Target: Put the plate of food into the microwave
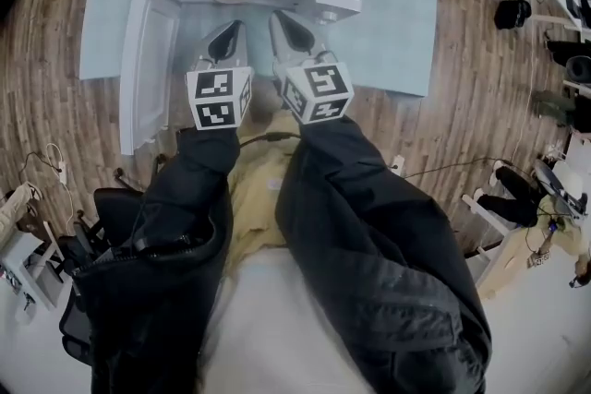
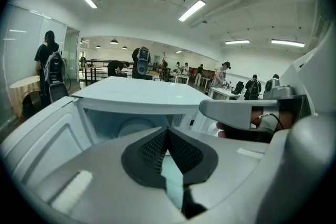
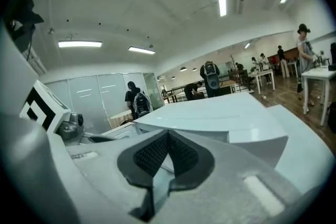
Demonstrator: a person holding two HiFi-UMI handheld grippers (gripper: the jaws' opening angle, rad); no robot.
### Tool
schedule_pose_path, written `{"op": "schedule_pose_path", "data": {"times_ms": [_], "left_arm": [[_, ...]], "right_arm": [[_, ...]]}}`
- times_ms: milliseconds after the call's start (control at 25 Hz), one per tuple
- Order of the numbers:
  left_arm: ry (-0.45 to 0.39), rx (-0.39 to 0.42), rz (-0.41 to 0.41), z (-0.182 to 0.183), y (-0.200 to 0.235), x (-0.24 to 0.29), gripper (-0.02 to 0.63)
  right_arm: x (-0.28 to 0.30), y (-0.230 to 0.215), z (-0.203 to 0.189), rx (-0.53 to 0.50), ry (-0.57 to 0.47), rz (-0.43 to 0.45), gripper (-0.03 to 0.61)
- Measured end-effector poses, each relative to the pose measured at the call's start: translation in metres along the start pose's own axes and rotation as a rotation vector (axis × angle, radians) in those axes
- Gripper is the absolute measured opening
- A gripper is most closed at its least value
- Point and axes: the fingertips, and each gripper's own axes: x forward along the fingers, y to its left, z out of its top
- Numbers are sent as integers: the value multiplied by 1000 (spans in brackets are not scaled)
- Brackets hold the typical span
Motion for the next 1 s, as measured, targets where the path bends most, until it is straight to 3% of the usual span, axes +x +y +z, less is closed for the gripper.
{"op": "schedule_pose_path", "data": {"times_ms": [360, 1000], "left_arm": [[-130, 44, -20, 57, -32, -19, 0], [-284, 135, -21, 116, -71, -36, 0]], "right_arm": [[-34, 4, 54, -103, -116, 0, -5], [-74, -6, 116, -229, -262, -52, -6]]}}
